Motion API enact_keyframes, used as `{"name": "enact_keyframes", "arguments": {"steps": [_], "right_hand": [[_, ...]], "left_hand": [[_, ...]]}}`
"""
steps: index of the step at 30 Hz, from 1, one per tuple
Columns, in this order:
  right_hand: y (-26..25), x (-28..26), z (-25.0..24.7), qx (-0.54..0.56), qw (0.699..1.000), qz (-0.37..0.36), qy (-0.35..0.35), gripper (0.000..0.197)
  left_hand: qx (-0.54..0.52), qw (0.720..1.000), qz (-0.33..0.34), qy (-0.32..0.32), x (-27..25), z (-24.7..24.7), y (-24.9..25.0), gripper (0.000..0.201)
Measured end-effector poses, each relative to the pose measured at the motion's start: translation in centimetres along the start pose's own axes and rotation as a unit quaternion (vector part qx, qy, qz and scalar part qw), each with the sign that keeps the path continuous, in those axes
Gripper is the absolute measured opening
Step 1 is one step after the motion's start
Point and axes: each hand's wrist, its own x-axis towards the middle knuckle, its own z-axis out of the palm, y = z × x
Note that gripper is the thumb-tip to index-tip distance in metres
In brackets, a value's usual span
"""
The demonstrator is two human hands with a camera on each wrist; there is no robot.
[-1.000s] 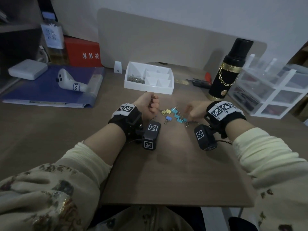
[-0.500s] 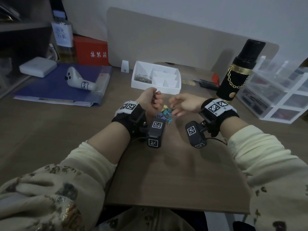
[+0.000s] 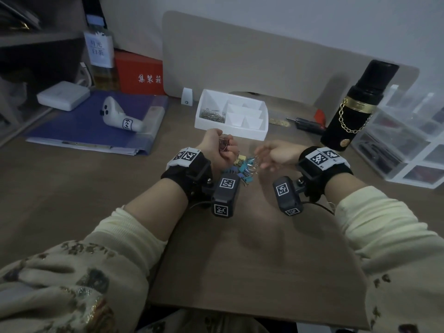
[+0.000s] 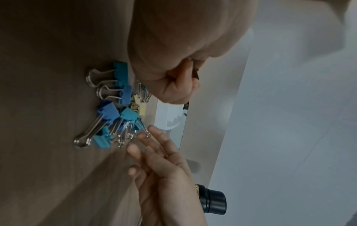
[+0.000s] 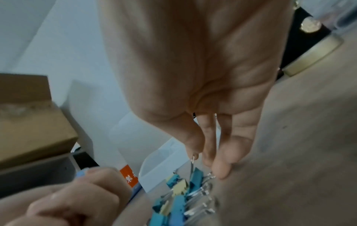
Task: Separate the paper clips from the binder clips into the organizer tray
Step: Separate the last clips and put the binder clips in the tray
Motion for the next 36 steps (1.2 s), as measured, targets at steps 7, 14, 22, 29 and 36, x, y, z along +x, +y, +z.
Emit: {"name": "enact_keyframes", "arguments": {"steps": [7,14,22,29,36], "right_hand": [[-1.0,1.2,-2.1,-0.024,0.993,-0.095,0.059,0.037],[-3.1,3.3,-3.8,0.014,0.98,-0.167,0.104,0.022],[-3.9,7.9,-5.5,0.042,0.97,-0.187,0.148,0.026],[-3.9,11.9,-4.7,-0.009,0.971,-0.213,0.106,0.015],[-3.1,13.9,-3.8,-0.003,0.974,-0.217,0.064,0.026]], "left_hand": [[-0.031,0.999,0.016,0.025,1.2,0.7,1.6,0.042],[0.067,0.996,0.036,0.043,3.4,2.9,4.6,0.035],[0.114,0.984,0.115,0.081,8.4,5.3,8.2,0.043],[0.163,0.959,0.206,0.103,12.3,6.9,9.6,0.052],[0.293,0.907,0.273,0.128,14.8,5.9,9.3,0.029]]}}
